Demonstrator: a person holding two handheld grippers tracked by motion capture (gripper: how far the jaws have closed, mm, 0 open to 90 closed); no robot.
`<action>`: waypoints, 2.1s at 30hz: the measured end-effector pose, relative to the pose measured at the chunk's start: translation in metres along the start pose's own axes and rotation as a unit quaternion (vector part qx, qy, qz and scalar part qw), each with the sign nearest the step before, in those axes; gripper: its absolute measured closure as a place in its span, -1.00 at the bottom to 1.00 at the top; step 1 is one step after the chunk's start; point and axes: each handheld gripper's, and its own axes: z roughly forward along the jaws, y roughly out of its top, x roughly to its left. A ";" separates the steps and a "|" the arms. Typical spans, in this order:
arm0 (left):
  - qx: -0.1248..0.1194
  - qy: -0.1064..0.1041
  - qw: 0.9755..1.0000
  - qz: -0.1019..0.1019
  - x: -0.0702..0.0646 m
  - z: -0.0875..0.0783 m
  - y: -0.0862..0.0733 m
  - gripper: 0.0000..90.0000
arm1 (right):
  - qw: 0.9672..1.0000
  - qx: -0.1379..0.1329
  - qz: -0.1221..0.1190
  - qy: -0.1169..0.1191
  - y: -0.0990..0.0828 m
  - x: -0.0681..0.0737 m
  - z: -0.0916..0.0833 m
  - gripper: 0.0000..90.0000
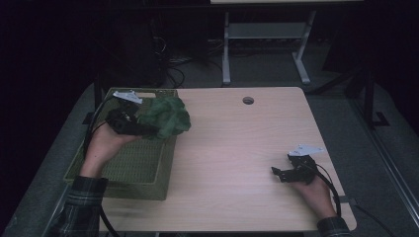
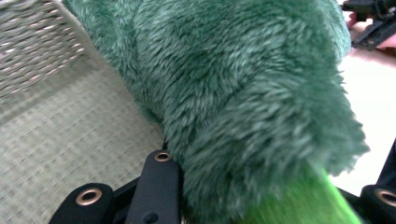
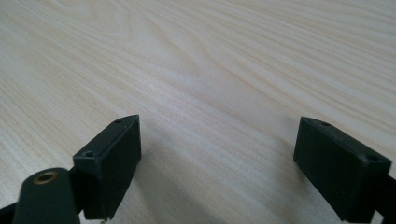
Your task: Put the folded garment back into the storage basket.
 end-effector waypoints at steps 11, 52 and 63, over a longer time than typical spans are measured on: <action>-0.001 0.041 0.998 -0.037 0.029 -0.020 -0.034 0.57 | 1.000 0.000 0.000 0.000 0.000 0.000 0.000 -0.68; 0.074 0.076 0.991 -0.083 0.078 0.054 -0.103 0.18 | 1.000 0.000 0.000 0.000 0.000 0.000 0.000 -0.67; 0.079 0.086 0.990 -0.083 0.079 0.054 -0.107 -0.48 | 1.000 0.001 0.001 -0.001 0.000 0.000 0.000 -0.67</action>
